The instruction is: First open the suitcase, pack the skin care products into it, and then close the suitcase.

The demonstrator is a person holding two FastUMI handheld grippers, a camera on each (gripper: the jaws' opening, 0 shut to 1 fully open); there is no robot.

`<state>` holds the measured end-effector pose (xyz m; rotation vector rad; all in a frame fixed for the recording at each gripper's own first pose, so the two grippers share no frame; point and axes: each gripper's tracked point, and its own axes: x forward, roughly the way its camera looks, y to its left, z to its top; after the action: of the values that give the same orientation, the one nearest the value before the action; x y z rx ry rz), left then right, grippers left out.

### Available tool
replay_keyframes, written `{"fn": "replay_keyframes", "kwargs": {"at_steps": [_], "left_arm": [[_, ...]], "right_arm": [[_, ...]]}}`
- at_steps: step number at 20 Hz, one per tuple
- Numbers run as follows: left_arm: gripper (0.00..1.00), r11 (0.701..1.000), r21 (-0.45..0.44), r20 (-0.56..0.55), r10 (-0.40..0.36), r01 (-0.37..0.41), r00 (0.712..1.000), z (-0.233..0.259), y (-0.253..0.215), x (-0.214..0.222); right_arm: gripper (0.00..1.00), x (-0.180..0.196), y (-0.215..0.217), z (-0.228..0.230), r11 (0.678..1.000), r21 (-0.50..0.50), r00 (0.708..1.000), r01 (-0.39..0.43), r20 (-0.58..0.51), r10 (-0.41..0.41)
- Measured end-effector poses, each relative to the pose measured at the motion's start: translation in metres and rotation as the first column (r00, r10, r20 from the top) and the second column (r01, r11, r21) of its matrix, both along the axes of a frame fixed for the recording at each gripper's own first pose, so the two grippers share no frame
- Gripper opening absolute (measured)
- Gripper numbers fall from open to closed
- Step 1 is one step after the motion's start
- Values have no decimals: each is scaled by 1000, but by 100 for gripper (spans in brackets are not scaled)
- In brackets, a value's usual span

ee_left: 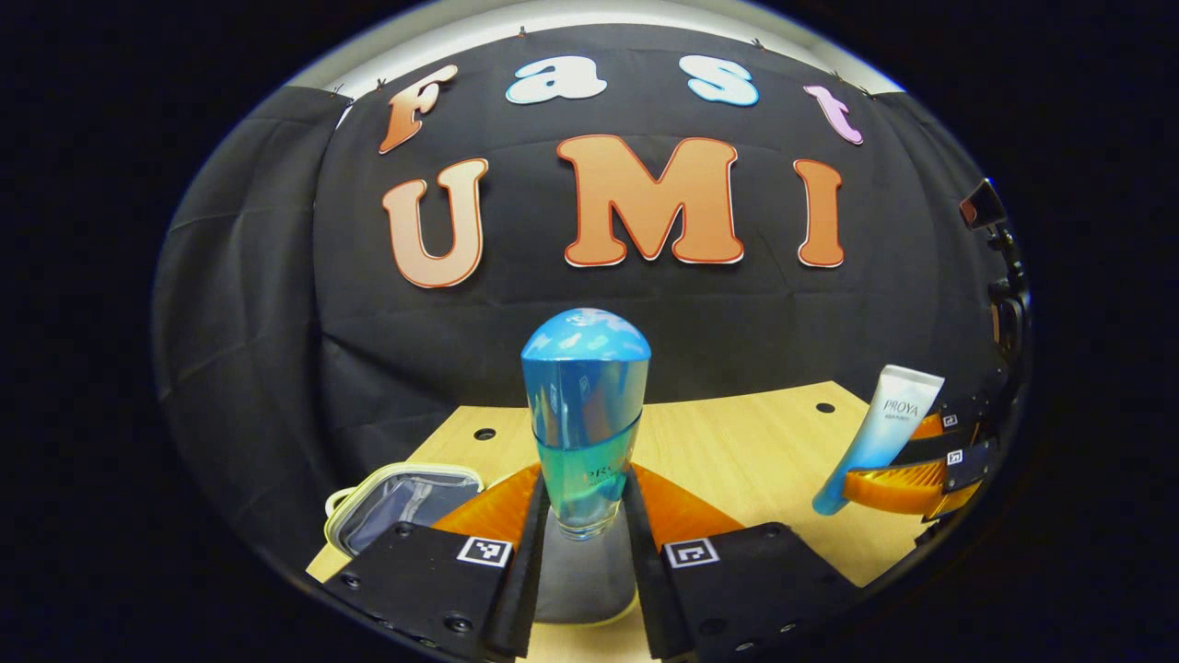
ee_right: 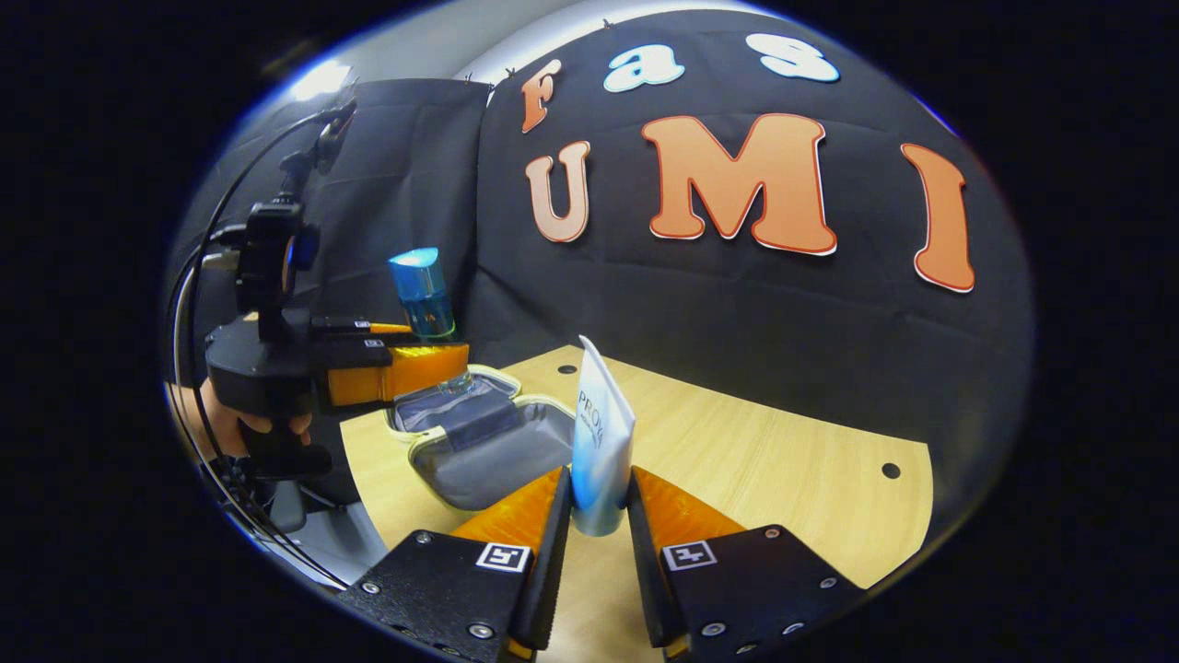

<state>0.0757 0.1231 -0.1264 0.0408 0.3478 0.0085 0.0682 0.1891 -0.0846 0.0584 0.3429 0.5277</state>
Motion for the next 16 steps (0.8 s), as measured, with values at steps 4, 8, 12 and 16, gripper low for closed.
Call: {"fn": "replay_keyframes", "kwargs": {"at_steps": [4,8,12,16], "left_arm": [[46,999,-19,-27,-27,26,999,-10,37,6],[46,996,-45,-64,-84,82,994,-29,69,16],[46,984,-100,-152,-159,145,976,-64,85,26],[46,968,-142,-251,-237,207,938,-105,94,30]], "right_arm": [[38,12,27,4,999,6,999,41,-17,-41],[39,20,56,10,996,-1,996,85,-20,-85],[39,27,83,8,992,0,991,124,-46,-124],[39,32,106,-5,985,-9,981,173,-89,-173]]}}
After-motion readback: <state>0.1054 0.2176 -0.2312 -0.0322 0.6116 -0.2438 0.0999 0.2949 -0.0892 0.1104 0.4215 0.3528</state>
